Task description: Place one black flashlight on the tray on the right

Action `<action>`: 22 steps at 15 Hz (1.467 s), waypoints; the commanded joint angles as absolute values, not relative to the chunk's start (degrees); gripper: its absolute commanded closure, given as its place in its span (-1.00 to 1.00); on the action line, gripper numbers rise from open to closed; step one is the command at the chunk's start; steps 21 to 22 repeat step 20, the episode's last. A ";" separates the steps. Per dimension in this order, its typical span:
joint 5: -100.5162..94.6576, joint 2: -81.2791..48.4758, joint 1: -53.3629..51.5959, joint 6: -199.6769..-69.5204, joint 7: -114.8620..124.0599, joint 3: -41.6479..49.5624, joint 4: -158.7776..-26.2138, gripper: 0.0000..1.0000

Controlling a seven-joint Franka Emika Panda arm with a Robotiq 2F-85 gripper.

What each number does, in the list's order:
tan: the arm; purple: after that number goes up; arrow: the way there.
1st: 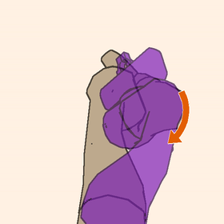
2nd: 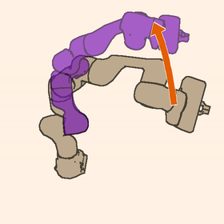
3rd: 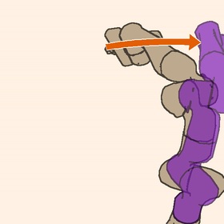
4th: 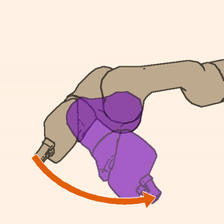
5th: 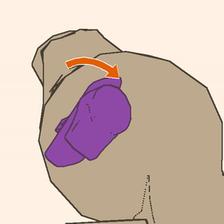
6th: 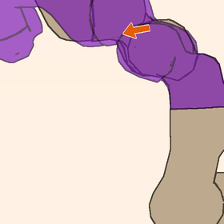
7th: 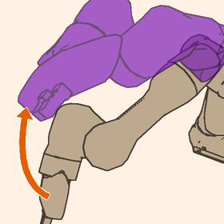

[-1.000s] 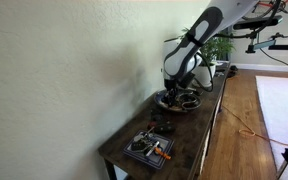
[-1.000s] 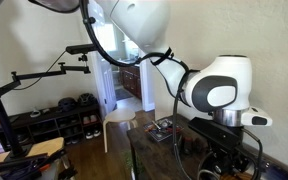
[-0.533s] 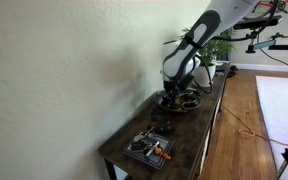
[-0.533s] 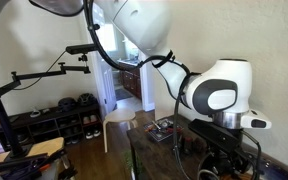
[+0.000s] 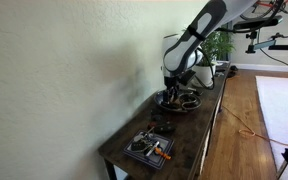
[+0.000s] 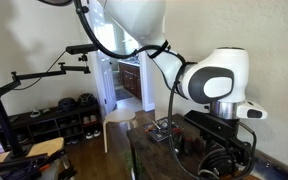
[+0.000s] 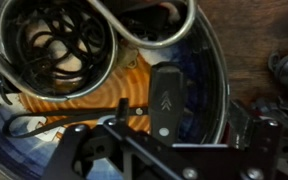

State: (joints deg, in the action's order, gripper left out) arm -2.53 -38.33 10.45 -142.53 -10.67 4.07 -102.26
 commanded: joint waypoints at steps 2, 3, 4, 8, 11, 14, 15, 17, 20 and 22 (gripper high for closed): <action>-3.28 -29.80 8.99 -140.41 -9.79 4.18 -110.54 -1.00; -3.24 -28.74 8.85 -140.12 -10.23 3.91 -111.48 -1.00; -3.38 -27.91 8.50 -139.79 -10.05 3.97 -112.17 -1.00; -4.05 -26.21 7.40 -138.51 -11.07 3.27 -113.98 -1.00; -4.58 -26.41 6.32 -136.45 -11.68 2.46 -114.14 -1.00; -5.45 -26.98 5.06 -134.95 -11.98 1.73 -113.97 -1.00; -5.72 -26.98 4.65 -134.45 -11.83 1.61 -113.97 -1.00; -4.70 -29.06 4.87 -135.55 -11.29 1.54 -111.94 -1.00; -4.70 -29.34 4.68 -135.56 -11.27 1.46 -111.79 -1.00; -4.70 -29.34 4.68 -135.56 -11.27 1.46 -111.79 -1.00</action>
